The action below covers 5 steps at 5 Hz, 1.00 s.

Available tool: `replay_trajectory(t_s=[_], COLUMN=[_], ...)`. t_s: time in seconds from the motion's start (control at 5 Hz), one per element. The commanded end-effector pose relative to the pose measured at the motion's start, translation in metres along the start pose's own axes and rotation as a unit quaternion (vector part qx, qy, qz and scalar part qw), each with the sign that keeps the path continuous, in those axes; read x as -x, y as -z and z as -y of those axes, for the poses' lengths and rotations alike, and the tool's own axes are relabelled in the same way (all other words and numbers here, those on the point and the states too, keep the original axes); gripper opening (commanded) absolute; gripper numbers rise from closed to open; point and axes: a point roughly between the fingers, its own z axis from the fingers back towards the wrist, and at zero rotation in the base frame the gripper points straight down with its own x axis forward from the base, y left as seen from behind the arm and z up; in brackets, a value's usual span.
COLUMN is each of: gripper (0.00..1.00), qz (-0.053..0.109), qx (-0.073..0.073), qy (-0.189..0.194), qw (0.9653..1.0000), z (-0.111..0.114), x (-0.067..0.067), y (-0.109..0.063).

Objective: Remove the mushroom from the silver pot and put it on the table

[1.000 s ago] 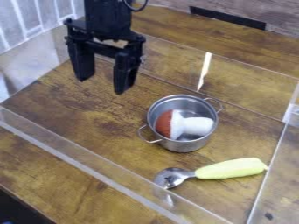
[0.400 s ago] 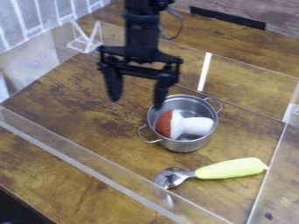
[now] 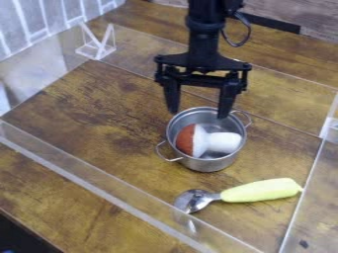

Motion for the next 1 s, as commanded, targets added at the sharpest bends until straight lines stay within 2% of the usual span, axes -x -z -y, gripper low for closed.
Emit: replay_trajectory(t_s=[0.0,0.4,0.8], gripper=[1.0,1.0,1.0], qz=[0.049,0.083,0.105], qx=[0.02,0.028,0.031], qy=[-0.026,-0.055,-0.098], qw=[0.9983,0.9946,0.9891], z=[0.014,0.011,0.0], x=[-0.018,-0.04,-0.059], y=[-0.012,0.002,0.005])
